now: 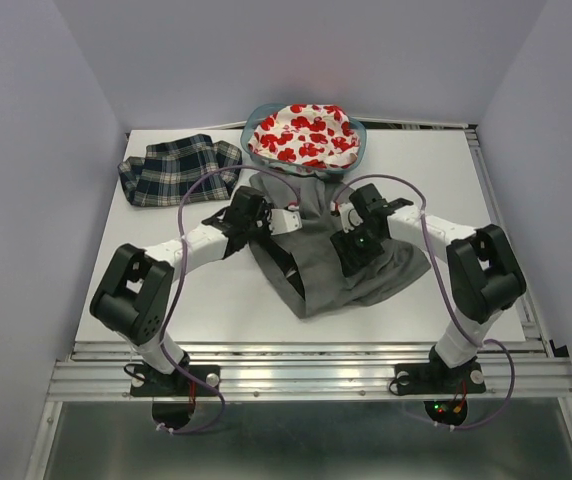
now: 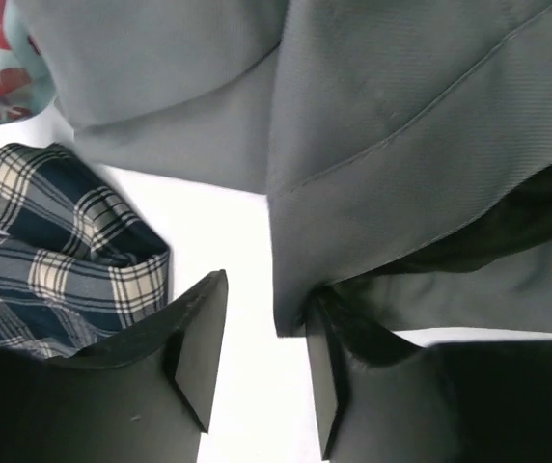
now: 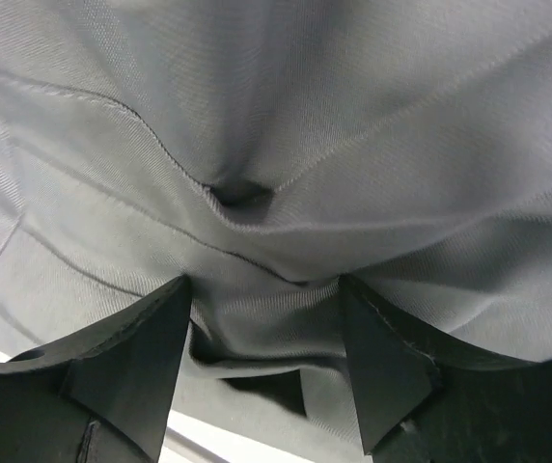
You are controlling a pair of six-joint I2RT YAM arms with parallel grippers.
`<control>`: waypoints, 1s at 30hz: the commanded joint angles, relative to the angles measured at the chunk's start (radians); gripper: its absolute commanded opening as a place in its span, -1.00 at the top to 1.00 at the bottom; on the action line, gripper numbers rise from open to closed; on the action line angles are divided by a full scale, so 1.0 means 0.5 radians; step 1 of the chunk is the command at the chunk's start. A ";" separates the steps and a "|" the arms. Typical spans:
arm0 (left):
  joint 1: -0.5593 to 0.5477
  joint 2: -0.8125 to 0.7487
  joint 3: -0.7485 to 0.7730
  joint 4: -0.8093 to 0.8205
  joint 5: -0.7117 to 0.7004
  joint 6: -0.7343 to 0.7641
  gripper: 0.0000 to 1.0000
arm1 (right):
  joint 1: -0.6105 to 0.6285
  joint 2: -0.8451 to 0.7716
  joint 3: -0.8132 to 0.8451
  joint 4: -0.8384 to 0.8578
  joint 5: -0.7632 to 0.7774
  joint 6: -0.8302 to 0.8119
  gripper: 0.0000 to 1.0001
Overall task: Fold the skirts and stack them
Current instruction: Flatten the skirt out
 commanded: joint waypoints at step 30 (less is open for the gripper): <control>0.427 0.291 0.420 -0.887 0.879 -0.964 1.00 | 0.444 -0.840 -0.297 0.149 -0.240 -1.139 -0.47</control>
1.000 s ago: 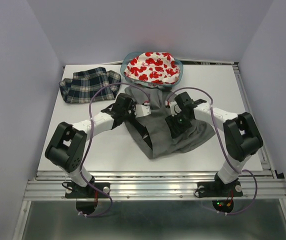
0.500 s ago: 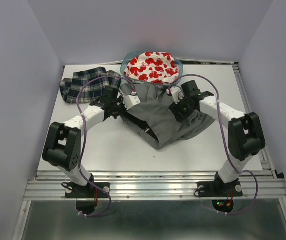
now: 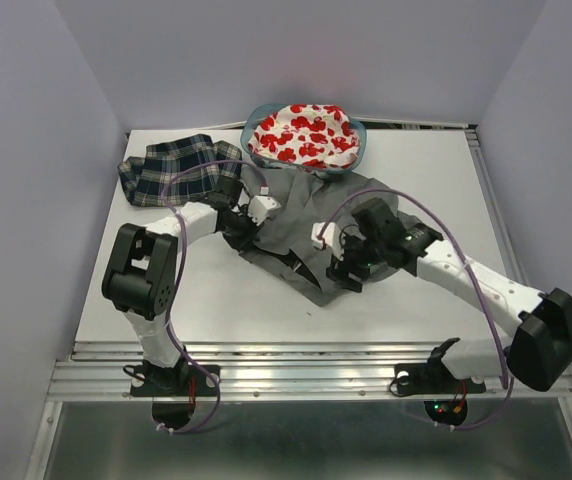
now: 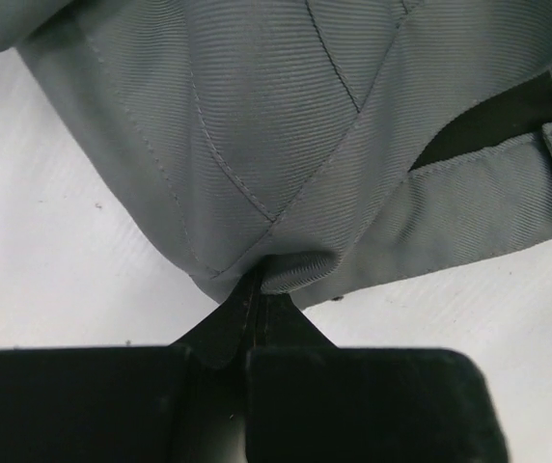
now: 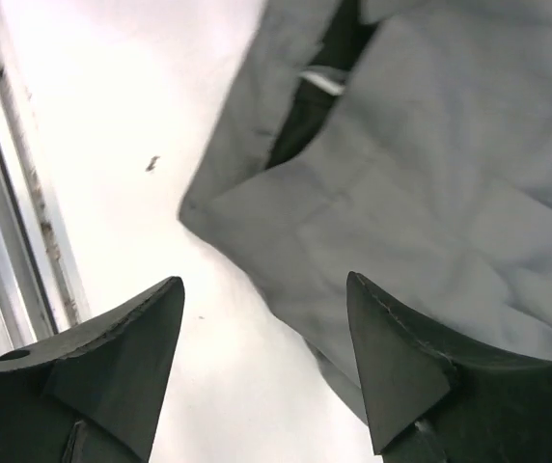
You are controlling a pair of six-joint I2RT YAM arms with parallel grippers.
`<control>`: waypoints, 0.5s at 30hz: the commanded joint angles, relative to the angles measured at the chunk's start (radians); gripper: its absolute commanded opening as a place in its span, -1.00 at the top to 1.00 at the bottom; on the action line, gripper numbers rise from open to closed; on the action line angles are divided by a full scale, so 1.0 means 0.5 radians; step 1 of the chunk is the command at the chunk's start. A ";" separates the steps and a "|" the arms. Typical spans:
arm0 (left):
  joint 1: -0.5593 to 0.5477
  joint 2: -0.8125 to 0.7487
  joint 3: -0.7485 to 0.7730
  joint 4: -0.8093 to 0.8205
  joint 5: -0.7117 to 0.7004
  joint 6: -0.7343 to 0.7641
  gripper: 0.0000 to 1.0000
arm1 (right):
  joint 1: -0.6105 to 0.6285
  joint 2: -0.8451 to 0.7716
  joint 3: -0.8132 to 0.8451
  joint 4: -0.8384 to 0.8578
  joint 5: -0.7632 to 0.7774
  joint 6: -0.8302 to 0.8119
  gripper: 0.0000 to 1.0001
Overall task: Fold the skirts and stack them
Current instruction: Flatten the skirt out
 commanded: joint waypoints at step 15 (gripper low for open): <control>0.165 0.069 0.117 -0.227 0.162 -0.203 1.00 | 0.570 0.312 -0.493 0.717 0.616 -0.537 -0.31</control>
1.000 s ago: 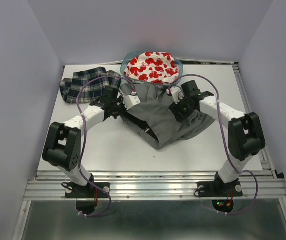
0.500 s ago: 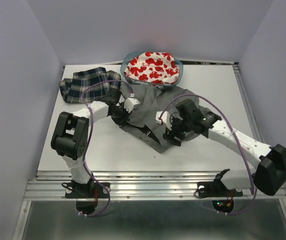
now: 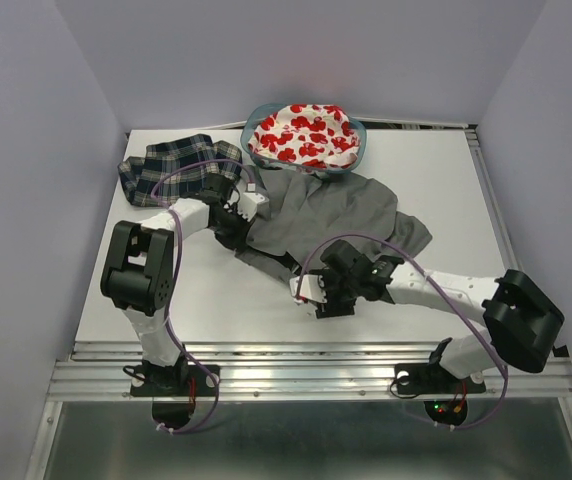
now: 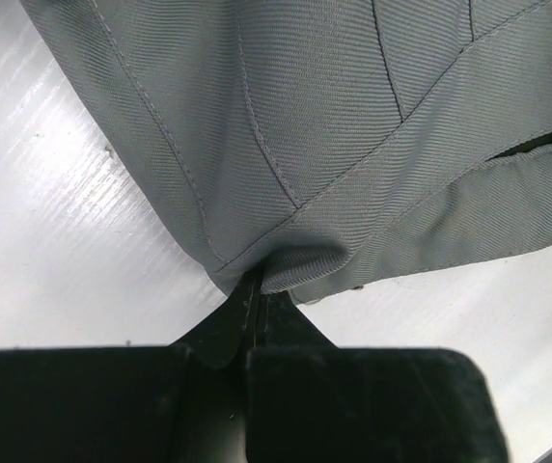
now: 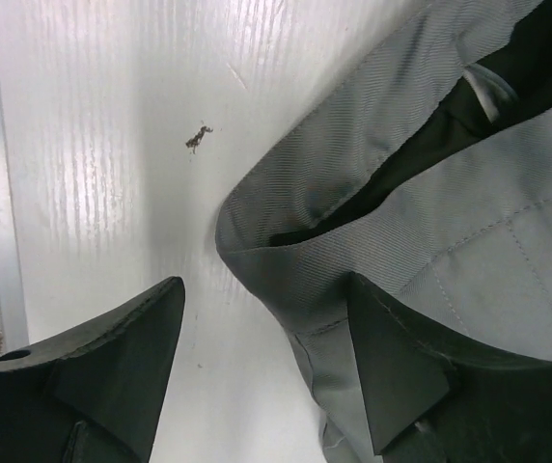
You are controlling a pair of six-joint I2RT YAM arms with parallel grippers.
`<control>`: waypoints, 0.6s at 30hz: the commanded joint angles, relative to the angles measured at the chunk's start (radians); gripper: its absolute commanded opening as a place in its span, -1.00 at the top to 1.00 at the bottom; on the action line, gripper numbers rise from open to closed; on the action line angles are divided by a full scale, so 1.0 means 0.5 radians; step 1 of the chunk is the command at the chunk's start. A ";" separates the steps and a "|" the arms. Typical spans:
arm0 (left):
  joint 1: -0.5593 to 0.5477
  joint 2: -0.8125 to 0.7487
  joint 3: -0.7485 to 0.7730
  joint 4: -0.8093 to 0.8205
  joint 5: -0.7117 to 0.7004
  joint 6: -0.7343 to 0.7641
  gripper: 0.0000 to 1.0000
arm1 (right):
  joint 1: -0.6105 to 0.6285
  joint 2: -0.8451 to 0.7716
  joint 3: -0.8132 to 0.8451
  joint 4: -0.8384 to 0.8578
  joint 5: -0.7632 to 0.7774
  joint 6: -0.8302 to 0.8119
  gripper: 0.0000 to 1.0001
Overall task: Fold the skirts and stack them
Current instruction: Flatten the skirt out
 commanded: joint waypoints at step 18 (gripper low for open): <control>0.086 -0.504 0.023 -0.365 0.007 0.111 1.00 | -0.336 -0.637 0.324 0.108 0.321 0.090 0.99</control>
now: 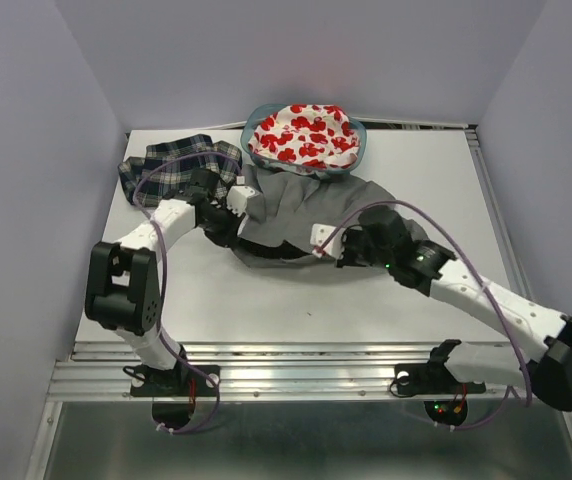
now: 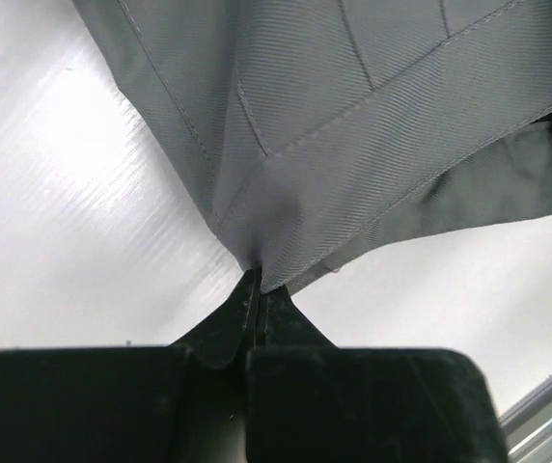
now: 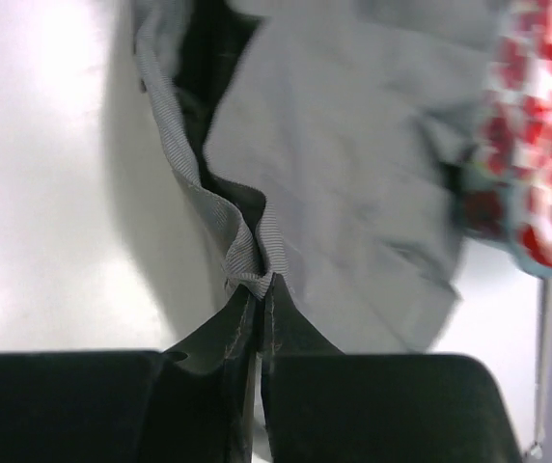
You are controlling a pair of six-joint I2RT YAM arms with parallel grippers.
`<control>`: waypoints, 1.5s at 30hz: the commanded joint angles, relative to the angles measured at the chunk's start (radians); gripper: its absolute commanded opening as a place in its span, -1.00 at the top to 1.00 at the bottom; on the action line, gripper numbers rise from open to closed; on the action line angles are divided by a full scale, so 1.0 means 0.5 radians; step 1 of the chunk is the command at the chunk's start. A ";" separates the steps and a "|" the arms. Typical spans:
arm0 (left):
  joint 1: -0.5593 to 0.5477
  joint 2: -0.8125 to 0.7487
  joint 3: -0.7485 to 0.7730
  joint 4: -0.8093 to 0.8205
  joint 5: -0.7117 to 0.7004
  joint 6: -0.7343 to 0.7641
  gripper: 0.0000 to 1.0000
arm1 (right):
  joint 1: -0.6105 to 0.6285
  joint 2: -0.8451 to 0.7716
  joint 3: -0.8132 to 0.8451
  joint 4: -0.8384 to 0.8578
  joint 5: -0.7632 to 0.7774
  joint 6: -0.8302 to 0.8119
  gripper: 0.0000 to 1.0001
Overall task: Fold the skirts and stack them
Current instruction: Flatten the skirt out
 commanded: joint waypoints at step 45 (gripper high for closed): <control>-0.027 -1.654 -0.873 0.125 0.495 1.248 -0.93 | -0.617 -0.262 -0.123 -0.109 -0.340 0.351 0.99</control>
